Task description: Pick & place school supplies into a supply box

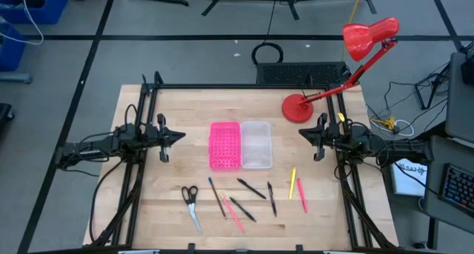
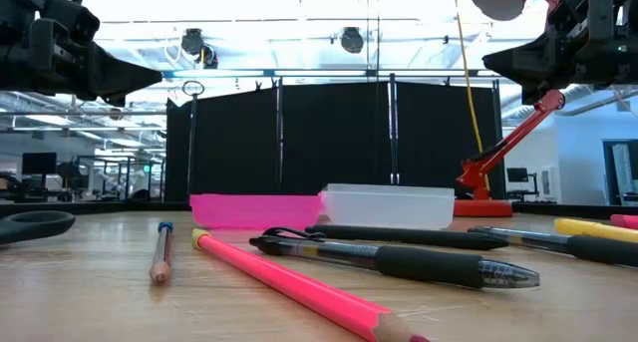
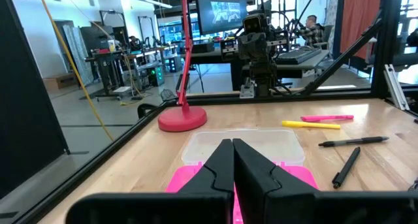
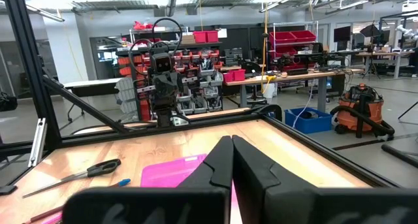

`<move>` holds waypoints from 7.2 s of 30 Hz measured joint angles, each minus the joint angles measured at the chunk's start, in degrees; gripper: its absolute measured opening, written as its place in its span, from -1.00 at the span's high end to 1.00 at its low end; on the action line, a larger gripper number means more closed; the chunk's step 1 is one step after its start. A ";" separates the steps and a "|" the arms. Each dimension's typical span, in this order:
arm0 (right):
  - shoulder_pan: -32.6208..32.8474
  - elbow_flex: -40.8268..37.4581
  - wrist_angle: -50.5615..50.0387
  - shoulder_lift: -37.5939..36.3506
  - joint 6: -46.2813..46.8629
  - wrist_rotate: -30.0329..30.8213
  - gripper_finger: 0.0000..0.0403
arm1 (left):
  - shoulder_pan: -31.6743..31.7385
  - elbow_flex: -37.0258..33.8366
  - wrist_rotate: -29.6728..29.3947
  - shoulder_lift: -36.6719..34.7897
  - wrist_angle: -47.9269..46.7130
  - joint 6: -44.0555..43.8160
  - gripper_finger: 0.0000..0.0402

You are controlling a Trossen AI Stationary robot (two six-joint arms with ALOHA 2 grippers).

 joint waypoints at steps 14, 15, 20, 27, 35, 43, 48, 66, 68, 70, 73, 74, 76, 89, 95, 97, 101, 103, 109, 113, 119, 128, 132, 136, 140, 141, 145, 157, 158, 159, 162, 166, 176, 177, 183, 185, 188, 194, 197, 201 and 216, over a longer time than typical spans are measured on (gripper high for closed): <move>0.02 0.00 -0.02 0.00 0.00 0.00 1.00 | -0.02 0.01 0.00 0.02 0.00 0.00 0.96; 0.02 0.00 0.00 0.00 0.00 -0.01 1.00 | 0.00 -0.01 0.01 0.02 0.00 0.00 0.96; 0.01 0.00 -0.02 0.00 0.00 -0.01 1.00 | 0.00 -0.01 0.01 0.02 0.00 0.00 0.96; 0.00 0.00 -0.02 0.00 0.00 -0.01 1.00 | -0.01 0.01 0.00 0.02 0.00 0.00 0.96; 0.01 -0.01 -0.02 0.00 0.00 -0.01 1.00 | -0.02 0.01 0.01 0.00 0.00 0.00 0.96; 0.00 0.00 0.96 -0.02 0.00 0.00 1.00 | 0.00 0.00 -0.02 0.01 0.00 0.00 0.96; 0.00 -0.01 0.93 -0.02 0.00 -0.02 1.00 | -0.01 -0.02 -0.02 0.02 0.28 0.00 0.96; 0.00 -0.02 0.68 -0.02 -2.99 -0.02 1.00 | -0.26 -0.06 2.34 0.02 4.07 -7.78 0.96; 0.00 -0.01 0.69 -0.02 -3.39 -0.01 1.00 | -0.26 -0.06 2.30 0.02 4.57 -7.00 0.96; 0.00 0.00 0.79 -0.02 -4.51 -0.02 1.00 | -0.26 -0.06 1.43 0.01 4.79 -5.35 0.96; 0.00 0.01 1.49 0.00 -4.93 0.99 1.00 | -0.26 -0.06 -0.32 0.00 5.81 -2.72 0.96; 0.02 0.24 2.44 0.02 -4.94 3.22 1.00 | -0.26 -0.04 -0.85 0.00 5.84 -2.21 0.96; 0.00 2.03 2.98 0.44 -6.12 8.03 1.00 | -0.26 -0.04 -1.55 0.02 5.82 -0.98 0.96; 9.49 41.57 -35.18 32.69 1.06 27.69 1.00 | -0.15 -0.02 -5.33 0.00 14.22 2.95 0.96; 16.77 66.94 -65.16 55.83 26.03 23.04 1.00 | -0.16 -0.02 -5.96 0.02 13.30 0.94 0.96; 19.58 75.88 -73.25 63.08 34.83 18.98 1.00 | -0.15 -0.02 -5.75 0.02 13.14 -0.84 0.96; 25.07 89.86 -93.51 76.31 56.21 14.80 1.00 | -0.15 -0.02 -5.50 0.02 13.01 -5.90 0.96; 27.72 94.10 -101.20 80.62 66.86 13.64 1.00 | -0.15 -0.02 -5.38 0.02 12.71 -8.33 0.96; 34.37 92.89 -99.40 86.57 81.59 6.85 0.93 | -0.17 -0.02 -4.41 0.02 12.47 -9.24 0.96; 37.66 90.21 -101.74 89.23 87.46 3.68 0.71 | -0.15 -0.02 -4.41 0.02 12.03 -9.22 0.96; 39.21 82.67 -101.70 90.42 95.50 -1.82 0.21 | -0.16 -0.02 -4.45 0.02 11.74 -7.71 0.96; 39.52 74.13 -91.71 90.09 101.94 -5.98 -0.21 | -0.17 -0.02 -4.47 0.02 11.56 -5.40 0.96; 39.58 71.14 -85.05 90.09 104.53 -6.12 -0.24 | -0.16 -0.02 -4.50 0.02 11.54 -5.40 0.96; 40.17 67.43 -76.53 90.07 104.39 -6.14 -0.20 | -0.17 -0.02 -4.50 0.02 11.54 -5.42 0.96; 40.32 63.29 -70.70 90.10 105.16 -7.26 -0.14 | -0.16 -0.02 -4.52 0.02 11.52 -5.42 0.96; 40.39 62.32 -69.65 90.08 105.22 -7.64 -0.12 | -0.17 -0.02 -4.52 0.02 11.52 -5.44 0.96; 41.00 58.64 -64.82 90.42 106.19 -8.02 -0.08 | -0.15 -0.02 -4.54 0.02 11.41 -5.44 0.96; 41.29 47.04 -52.01 90.40 106.42 -10.75 0.02 | -0.16 -0.02 -4.61 0.00 10.15 -4.33 0.96; 41.29 46.39 -51.82 90.41 106.47 -10.80 0.05 | -0.15 -0.02 -4.61 0.00 10.13 -4.33 0.96; 41.29 45.83 -51.80 90.45 106.46 -10.82 0.08 | -0.16 -0.02 -4.61 0.00 10.14 -4.33 0.96; 41.29 44.73 -51.72 90.51 106.36 -10.68 0.24 | -0.17 -0.02 -4.61 0.00 10.14 -4.33 0.96; 41.29 44.39 -51.50 90.51 104.42 -10.52 0.55 | -0.15 -0.02 -4.61 0.00 10.14 -4.28 0.96; 41.27 44.33 -50.06 86.54 100.29 -9.35 0.84 | -0.15 -0.02 -4.57 0.00 10.23 -4.41 0.96; 41.28 44.33 -49.77 85.07 100.17 -8.89 0.84 | -0.17 -0.02 -4.56 0.00 10.21 -4.46 0.96; 41.20 44.13 -52.82 74.09 99.71 -1.45 0.88 | -0.15 -0.02 -4.54 0.00 10.14 -4.48 0.96; 41.25 44.13 -54.72 70.42 100.35 1.75 0.88 | -0.16 -0.02 -4.54 0.00 10.13 -4.75 0.96; 40.05 44.12 -56.01 64.70 99.90 9.59 0.88 | -0.17 -0.02 -4.52 0.00 10.10 -4.74 0.96; 35.03 44.15 -47.16 57.85 89.10 20.16 0.88 | -0.15 -0.02 -4.54 0.00 10.08 -4.72 0.96; 31.35 44.17 -38.99 57.29 80.66 21.24 0.88 | -0.16 -0.02 -4.52 0.00 10.05 -4.72 0.96; 26.61 44.19 -27.61 57.93 73.48 20.73 0.87 | -0.15 -0.02 -4.54 0.00 10.05 -4.50 0.96; 6.53 60.28 -35.85 67.75 64.47 -2.59 0.87 | -0.15 -0.02 -6.86 0.00 9.99 -4.38 0.96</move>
